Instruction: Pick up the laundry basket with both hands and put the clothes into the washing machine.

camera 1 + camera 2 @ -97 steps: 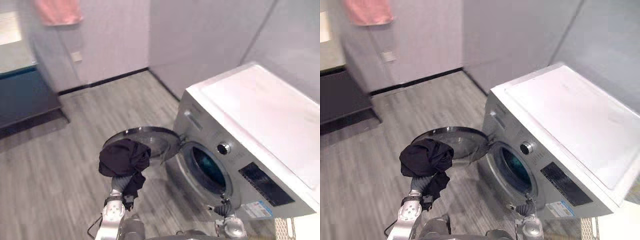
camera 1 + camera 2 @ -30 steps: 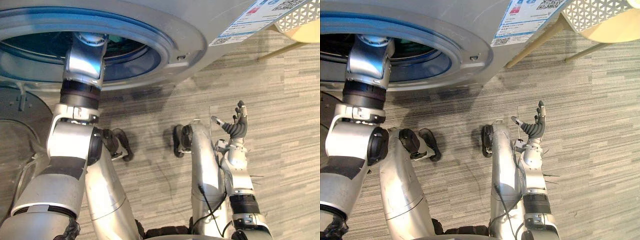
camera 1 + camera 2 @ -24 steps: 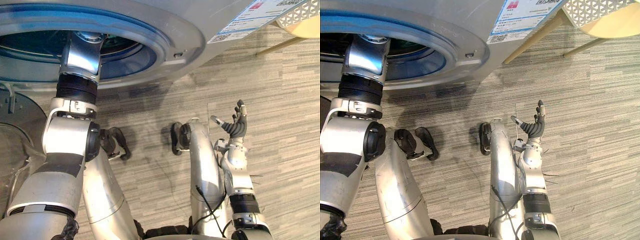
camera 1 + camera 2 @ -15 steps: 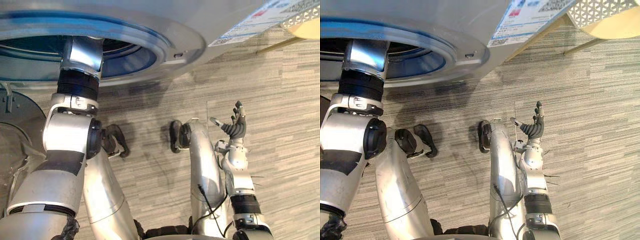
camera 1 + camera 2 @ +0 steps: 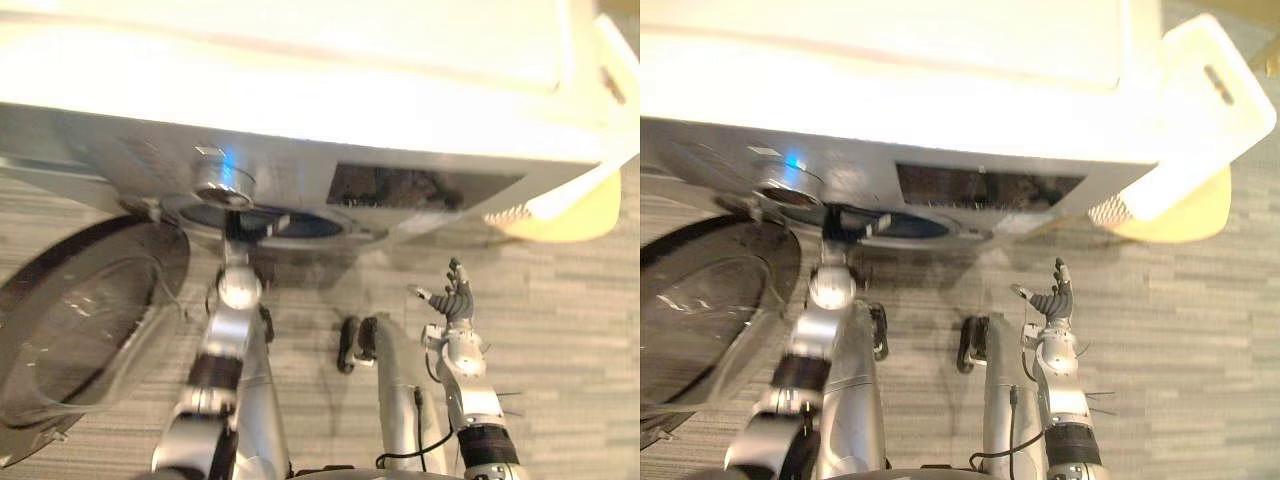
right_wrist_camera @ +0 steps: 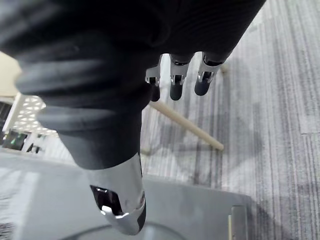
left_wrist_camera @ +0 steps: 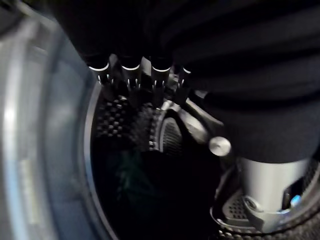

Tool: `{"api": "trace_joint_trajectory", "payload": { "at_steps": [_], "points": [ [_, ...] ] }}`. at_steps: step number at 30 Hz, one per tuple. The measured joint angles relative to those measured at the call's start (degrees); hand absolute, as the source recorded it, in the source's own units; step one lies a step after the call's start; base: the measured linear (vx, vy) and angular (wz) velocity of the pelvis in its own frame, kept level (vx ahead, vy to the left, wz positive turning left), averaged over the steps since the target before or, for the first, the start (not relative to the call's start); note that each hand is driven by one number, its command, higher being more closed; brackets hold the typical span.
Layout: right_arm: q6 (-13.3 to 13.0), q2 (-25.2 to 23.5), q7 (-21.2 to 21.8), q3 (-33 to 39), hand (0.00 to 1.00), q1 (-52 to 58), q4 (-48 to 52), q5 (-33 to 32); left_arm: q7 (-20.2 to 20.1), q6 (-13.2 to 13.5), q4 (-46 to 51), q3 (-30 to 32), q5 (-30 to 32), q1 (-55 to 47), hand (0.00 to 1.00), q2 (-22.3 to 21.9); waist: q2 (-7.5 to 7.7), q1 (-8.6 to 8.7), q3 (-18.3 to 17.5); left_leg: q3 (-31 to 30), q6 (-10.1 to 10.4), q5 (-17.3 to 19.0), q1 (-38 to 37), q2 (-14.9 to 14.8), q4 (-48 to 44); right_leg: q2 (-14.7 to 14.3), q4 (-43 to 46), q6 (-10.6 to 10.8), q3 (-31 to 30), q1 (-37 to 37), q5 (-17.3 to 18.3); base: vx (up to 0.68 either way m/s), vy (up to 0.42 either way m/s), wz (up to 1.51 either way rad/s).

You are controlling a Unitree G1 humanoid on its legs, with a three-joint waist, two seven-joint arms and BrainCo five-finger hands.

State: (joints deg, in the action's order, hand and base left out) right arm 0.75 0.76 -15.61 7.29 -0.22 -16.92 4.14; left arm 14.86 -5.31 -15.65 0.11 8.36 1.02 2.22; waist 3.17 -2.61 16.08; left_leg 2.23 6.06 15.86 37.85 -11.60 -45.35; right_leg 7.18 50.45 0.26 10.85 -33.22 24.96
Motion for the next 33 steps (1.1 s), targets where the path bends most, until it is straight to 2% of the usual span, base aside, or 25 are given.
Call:
{"api": "trace_joint_trajectory", "payload": {
  "at_steps": [3,9,11,14,16,19,21,22,23,24,25,27,28,29,30,31,32,33],
  "points": [
    [0.4,0.0,0.9,-0.1,0.00,1.0,-4.6,0.0,-1.2,1.4,-3.5,0.8,-2.3,-4.7,0.00,-0.6,-0.90,-0.21,-2.8,1.0,-0.2,-2.8,-7.3,0.9,8.7,0.0,-8.7,0.8,1.0,7.3,-2.9,0.17,0.053,0.17],
    [0.8,0.1,2.5,3.5,0.00,3.5,-19.2,0.8,-3.7,1.9,-21.2,6.1,-3.2,-7.2,0.00,-1.2,-2.60,-1.06,-9.6,3.0,-0.8,-7.8,-20.6,2.8,24.7,-0.5,-26.6,2.8,2.0,20.8,-9.5,0.14,0.065,0.01],
    [0.9,1.9,3.4,5.2,0.00,1.8,-27.5,1.0,-4.2,2.0,-28.2,8.0,-2.9,-6.8,0.00,-0.1,-3.08,-1.09,-11.0,4.5,-1.0,-10.8,-25.4,3.5,31.9,-1.3,-35.1,3.5,1.3,25.3,-13.6,0.13,0.079,-0.21],
    [0.9,3.5,3.5,6.4,0.00,0.1,-32.7,1.0,-4.9,2.2,-32.2,9.3,-2.6,-6.5,0.00,1.9,-3.16,-0.94,-11.0,6.3,-1.3,-13.7,-29.1,4.2,38.7,-1.9,-42.1,3.9,-0.2,28.1,-17.8,0.06,0.062,-0.27],
    [0.8,4.5,3.4,6.4,0.00,-1.5,-34.6,1.0,-4.9,2.3,-33.7,9.5,-2.0,-6.0,0.00,3.4,-3.11,-0.80,-10.7,7.6,-1.7,-14.5,-29.3,4.3,39.9,-2.1,-43.8,4.0,-1.2,27.8,-19.5,-0.01,0.047,-0.37],
    [0.8,4.9,3.3,6.0,0.00,-3.2,-36.3,1.0,-4.9,2.7,-34.5,9.5,-2.0,-3.6,0.00,5.5,-3.10,-0.29,-10.4,7.9,-1.8,-14.5,-26.8,4.6,37.7,-2.1,-41.2,4.2,-1.7,24.8,-20.3,-0.08,0.042,-0.13],
    [0.6,4.9,3.4,4.7,0.00,-4.4,-36.3,0.9,-4.8,3.5,-34.3,9.6,-2.0,-2.3,0.00,6.0,-3.40,-0.18,-9.9,7.3,-2.1,-14.6,-25.1,4.3,36.6,-2.3,-41.0,5.1,-2.1,23.5,-22.6,-0.13,0.083,0.02],
    [0.6,4.9,3.3,4.3,0.00,-4.6,-36.1,0.9,-4.8,3.7,-33.8,9.8,-2.0,-1.8,0.00,5.8,-3.69,-0.54,-9.5,7.6,-4.1,-14.9,-24.0,3.4,36.6,-2.6,-40.2,5.5,-2.5,24.2,-20.8,-0.14,0.064,0.12],
    [0.6,4.8,3.3,4.1,0.00,-4.8,-36.1,0.8,-4.8,4.1,-33.1,9.8,-2.0,-1.7,0.00,5.7,-3.34,-0.61,-9.0,7.2,-4.2,-15.0,-23.4,3.8,36.1,-1.7,-33.6,4.6,-2.6,22.9,-17.3,-0.13,0.036,0.38],
    [0.6,4.7,3.3,3.5,0.00,-4.4,-36.3,0.8,-4.8,4.8,-32.0,9.5,-2.0,-1.7,0.00,5.4,-3.22,-1.63,-8.5,6.5,-4.5,-15.5,-23.2,4.7,35.2,-0.8,-23.5,5.9,-1.9,23.1,-12.5,-0.10,0.005,0.43],
    [0.6,4.5,3.3,3.2,0.00,-4.4,-36.4,0.7,-4.7,4.7,-31.0,9.6,-2.0,-2.2,0.00,5.0,-3.31,-2.56,-8.4,6.1,-4.5,-15.6,-22.7,4.8,34.4,-0.5,-22.5,6.2,-1.6,25.2,-11.3,-0.15,-0.025,0.25],
    [-0.1,4.2,3.1,2.0,0.00,-6.4,-35.7,0.7,-4.4,4.6,-29.8,9.7,-2.0,-2.9,0.00,4.0,-2.15,-5.16,-8.8,6.4,-4.1,-16.6,-18.5,4.7,32.3,-1.6,-31.9,5.4,-0.7,28.1,-9.3,-0.23,-0.126,-0.09],
    [-0.6,4.5,3.0,2.2,0.00,-7.8,-35.4,0.6,-4.2,4.6,-29.6,9.7,-2.1,-2.7,0.00,3.6,-2.78,-5.36,-8.4,5.7,-3.7,-18.1,-16.1,4.5,32.4,-2.2,-35.4,3.7,0.3,27.8,-8.7,-0.29,-0.139,0.22],
    [-0.9,5.5,2.5,2.3,0.00,-9.1,-34.0,0.5,-3.9,4.5,-29.3,9.2,-2.1,-2.1,0.00,1.6,-6.08,-5.04,-6.3,3.4,-2.7,-20.8,-15.2,3.6,33.7,-4.0,-36.0,2.7,2.1,27.6,-10.6,-0.25,-0.079,0.41],
    [-0.6,5.5,2.1,2.3,0.00,-9.1,-34.0,0.5,-3.8,4.6,-29.2,9.1,-2.2,-2.2,0.00,0.7,-6.87,-4.84,-5.8,2.6,-2.4,-22.4,-15.4,3.6,35.1,-4.4,-35.6,2.4,2.9,27.4,-10.8,-0.32,-0.088,0.60],
    [-0.2,5.0,1.8,2.4,0.00,-8.8,-33.9,0.5,-3.7,4.6,-29.2,8.7,-2.3,-3.0,0.00,-0.4,-6.88,-4.44,-5.7,2.0,0.0,-27.5,-16.9,3.6,40.0,-4.2,-34.8,1.8,4.5,26.9,-11.1,-0.31,-0.084,0.54],
    [-0.2,4.6,1.7,2.9,0.00,-7.7,-33.3,0.5,-3.8,4.5,-29.0,8.3,-2.5,-3.3,0.00,-1.3,-5.96,-4.17,-5.1,3.4,0.0,-26.8,-17.5,3.6,38.9,-3.5,-34.5,0.5,6.0,26.8,-11.6,-0.32,-0.107,0.57],
    [-0.2,4.0,1.5,3.6,0.00,-6.9,-32.8,0.5,-3.9,4.5,-28.7,8.3,-2.5,-3.9,0.00,-1.8,-5.44,-4.14,-5.0,4.9,-1.8,-24.1,-17.7,3.8,35.1,-2.6,-34.2,0.0,6.7,26.7,-11.9,-0.27,-0.069,0.51]
  ]
}}
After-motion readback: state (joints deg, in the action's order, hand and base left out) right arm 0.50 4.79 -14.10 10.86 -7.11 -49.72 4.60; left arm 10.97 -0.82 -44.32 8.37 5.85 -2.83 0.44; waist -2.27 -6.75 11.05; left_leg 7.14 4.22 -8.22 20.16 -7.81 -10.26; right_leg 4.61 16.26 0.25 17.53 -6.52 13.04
